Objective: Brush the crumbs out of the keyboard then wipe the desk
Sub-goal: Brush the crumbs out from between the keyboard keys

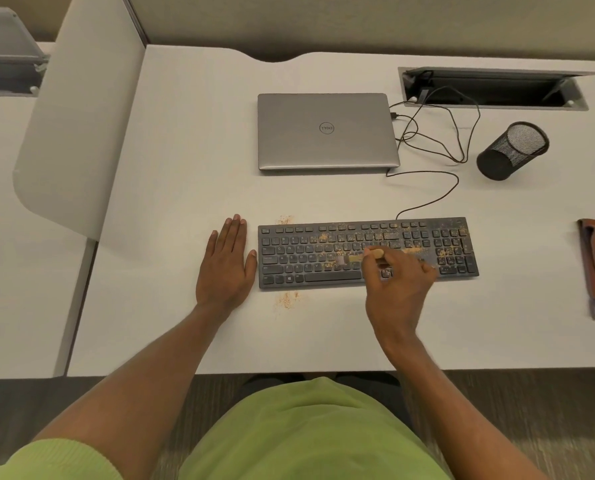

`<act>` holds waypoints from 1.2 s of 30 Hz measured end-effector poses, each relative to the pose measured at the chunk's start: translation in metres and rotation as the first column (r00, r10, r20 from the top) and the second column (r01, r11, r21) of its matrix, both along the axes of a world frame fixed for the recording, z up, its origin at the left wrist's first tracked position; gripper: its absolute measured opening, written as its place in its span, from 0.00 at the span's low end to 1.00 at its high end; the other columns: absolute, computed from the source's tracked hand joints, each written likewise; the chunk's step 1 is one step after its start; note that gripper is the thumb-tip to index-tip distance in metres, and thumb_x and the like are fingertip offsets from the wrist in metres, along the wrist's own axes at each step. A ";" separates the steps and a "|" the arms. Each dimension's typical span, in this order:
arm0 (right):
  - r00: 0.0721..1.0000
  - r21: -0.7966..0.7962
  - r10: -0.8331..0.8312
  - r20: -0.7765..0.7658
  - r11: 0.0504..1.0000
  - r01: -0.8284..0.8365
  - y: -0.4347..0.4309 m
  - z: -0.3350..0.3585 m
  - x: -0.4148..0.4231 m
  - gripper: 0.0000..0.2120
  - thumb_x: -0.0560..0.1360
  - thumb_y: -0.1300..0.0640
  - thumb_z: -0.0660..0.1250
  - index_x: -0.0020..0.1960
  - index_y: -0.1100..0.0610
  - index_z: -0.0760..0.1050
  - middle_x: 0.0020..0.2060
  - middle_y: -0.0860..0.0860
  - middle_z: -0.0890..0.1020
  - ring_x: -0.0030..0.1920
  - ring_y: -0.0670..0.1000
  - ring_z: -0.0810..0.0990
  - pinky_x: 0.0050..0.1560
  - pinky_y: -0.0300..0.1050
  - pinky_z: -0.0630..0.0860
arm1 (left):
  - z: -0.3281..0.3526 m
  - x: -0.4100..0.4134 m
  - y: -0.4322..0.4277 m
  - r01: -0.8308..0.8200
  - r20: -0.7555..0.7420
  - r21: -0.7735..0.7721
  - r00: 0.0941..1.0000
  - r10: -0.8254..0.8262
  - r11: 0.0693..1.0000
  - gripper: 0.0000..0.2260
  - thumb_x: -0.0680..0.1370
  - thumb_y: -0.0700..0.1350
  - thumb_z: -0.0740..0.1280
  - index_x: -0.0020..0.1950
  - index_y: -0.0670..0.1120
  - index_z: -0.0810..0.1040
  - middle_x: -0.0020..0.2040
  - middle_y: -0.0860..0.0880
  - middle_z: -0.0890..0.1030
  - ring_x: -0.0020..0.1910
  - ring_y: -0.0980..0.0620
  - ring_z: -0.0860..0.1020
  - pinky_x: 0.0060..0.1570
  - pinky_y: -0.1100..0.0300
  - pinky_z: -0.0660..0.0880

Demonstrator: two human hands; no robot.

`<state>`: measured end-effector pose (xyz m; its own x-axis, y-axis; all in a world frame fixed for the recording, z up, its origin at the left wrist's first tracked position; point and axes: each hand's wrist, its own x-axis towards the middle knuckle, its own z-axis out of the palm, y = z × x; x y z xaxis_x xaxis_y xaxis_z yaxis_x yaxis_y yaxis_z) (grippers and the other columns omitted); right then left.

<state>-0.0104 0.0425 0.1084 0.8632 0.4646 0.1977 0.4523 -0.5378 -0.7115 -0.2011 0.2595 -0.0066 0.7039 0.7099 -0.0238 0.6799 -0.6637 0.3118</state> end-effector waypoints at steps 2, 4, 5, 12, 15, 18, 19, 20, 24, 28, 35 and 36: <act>1.000 -0.008 0.008 -0.004 1.000 -0.008 0.010 -0.001 0.002 0.04 0.81 0.54 0.69 0.50 0.49 0.83 0.40 0.42 0.83 0.46 0.44 0.76 0.62 0.57 0.64 | 0.000 0.000 0.000 -0.002 -0.001 -0.003 1.000 0.002 1.000 0.31 0.87 0.55 0.47 0.88 0.45 0.51 0.88 0.48 0.52 0.87 0.53 0.48 0.86 0.49 0.48; 1.000 -0.005 0.001 -0.026 1.000 -0.001 0.020 -0.001 0.007 0.05 0.82 0.53 0.69 0.49 0.48 0.82 0.41 0.42 0.83 0.46 0.50 0.79 0.62 0.52 0.62 | 0.000 0.000 0.000 -0.006 0.001 -0.006 1.000 0.006 1.000 0.31 0.87 0.55 0.47 0.88 0.45 0.51 0.88 0.49 0.52 0.87 0.54 0.47 0.86 0.49 0.47; 0.999 0.002 0.000 -0.047 1.000 0.000 0.025 0.000 0.009 0.05 0.82 0.52 0.68 0.49 0.48 0.83 0.41 0.42 0.83 0.46 0.50 0.80 0.62 0.47 0.60 | 0.000 0.000 0.000 -0.006 0.004 -0.008 1.000 0.006 1.000 0.31 0.87 0.55 0.48 0.88 0.45 0.51 0.88 0.49 0.51 0.87 0.54 0.47 0.86 0.49 0.47; 0.987 0.076 0.034 -0.158 0.997 -0.022 0.069 0.010 0.006 0.09 0.81 0.51 0.68 0.43 0.46 0.82 0.37 0.39 0.83 0.43 0.43 0.80 0.65 0.52 0.65 | 0.000 0.000 0.001 -0.006 0.015 -0.016 1.000 0.007 1.000 0.30 0.87 0.54 0.49 0.88 0.45 0.51 0.88 0.49 0.52 0.87 0.54 0.46 0.86 0.49 0.47; 0.981 0.079 0.063 -0.185 0.996 -0.050 0.077 0.003 0.008 0.10 0.81 0.49 0.68 0.41 0.43 0.82 0.34 0.39 0.83 0.39 0.44 0.82 0.62 0.63 0.73 | -0.001 -0.001 0.001 -0.004 0.010 -0.016 1.000 0.004 1.000 0.30 0.87 0.54 0.49 0.88 0.45 0.50 0.88 0.49 0.51 0.87 0.55 0.46 0.86 0.49 0.47; 0.992 -0.027 0.043 -0.120 0.999 -0.046 0.076 0.000 0.014 0.12 0.82 0.50 0.66 0.41 0.43 0.80 0.33 0.38 0.81 0.39 0.43 0.81 0.65 0.59 0.68 | -0.001 0.000 0.002 -0.007 0.007 -0.014 1.000 0.008 1.000 0.30 0.87 0.54 0.50 0.88 0.46 0.50 0.88 0.50 0.51 0.87 0.55 0.46 0.86 0.50 0.46; 0.997 -0.070 0.025 -0.072 0.997 -0.030 0.074 0.001 0.016 0.12 0.82 0.51 0.65 0.41 0.44 0.80 0.33 0.39 0.81 0.39 0.43 0.80 0.64 0.54 0.65 | -0.002 0.000 0.002 -0.008 0.007 -0.012 1.000 0.008 1.000 0.30 0.87 0.54 0.50 0.88 0.46 0.50 0.88 0.50 0.50 0.87 0.55 0.46 0.86 0.50 0.46; 0.999 -0.086 0.007 -0.034 0.996 -0.010 0.073 0.003 0.017 0.12 0.83 0.52 0.65 0.41 0.45 0.79 0.33 0.40 0.80 0.39 0.44 0.79 0.62 0.52 0.63 | -0.002 0.000 0.002 -0.008 0.005 -0.009 1.000 0.008 1.000 0.30 0.87 0.54 0.50 0.88 0.46 0.50 0.88 0.50 0.50 0.87 0.55 0.45 0.86 0.51 0.45; 1.000 -0.027 0.017 -0.025 0.999 -0.017 0.072 0.009 0.014 0.10 0.82 0.54 0.66 0.44 0.47 0.81 0.37 0.42 0.83 0.42 0.46 0.79 0.65 0.53 0.62 | -0.002 0.000 0.002 -0.012 0.002 -0.013 1.000 0.012 1.000 0.30 0.87 0.54 0.50 0.88 0.46 0.49 0.88 0.50 0.50 0.87 0.55 0.45 0.86 0.51 0.45; 0.994 -0.052 0.091 -0.064 0.994 -0.094 0.077 0.003 0.009 0.10 0.82 0.52 0.67 0.42 0.46 0.81 0.37 0.40 0.83 0.43 0.45 0.80 0.65 0.53 0.62 | -0.001 0.000 0.002 -0.011 0.007 -0.010 1.000 0.011 1.000 0.30 0.87 0.54 0.51 0.88 0.46 0.50 0.88 0.50 0.51 0.87 0.55 0.45 0.86 0.50 0.47; 0.999 -0.067 0.046 -0.009 0.997 -0.046 0.081 -0.002 0.013 0.10 0.83 0.53 0.65 0.46 0.47 0.82 0.36 0.43 0.82 0.43 0.48 0.78 0.64 0.55 0.63 | -0.001 0.001 0.002 -0.013 -0.002 -0.013 1.000 0.013 1.000 0.30 0.87 0.54 0.50 0.88 0.45 0.50 0.88 0.50 0.50 0.87 0.55 0.45 0.86 0.50 0.46; 0.999 -0.049 0.052 0.000 0.997 -0.052 0.079 -0.001 0.012 0.09 0.83 0.53 0.66 0.46 0.48 0.82 0.37 0.43 0.82 0.43 0.47 0.78 0.64 0.56 0.63 | -0.001 0.001 0.002 -0.012 -0.003 -0.011 1.000 0.012 1.000 0.30 0.87 0.54 0.50 0.88 0.45 0.50 0.88 0.49 0.51 0.87 0.54 0.46 0.86 0.50 0.47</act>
<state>0.0015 0.1215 0.1073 0.8372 0.5182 0.1749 0.4818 -0.5474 -0.6842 -0.2001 0.2613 -0.0078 0.6952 0.7181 -0.0334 0.6887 -0.6521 0.3170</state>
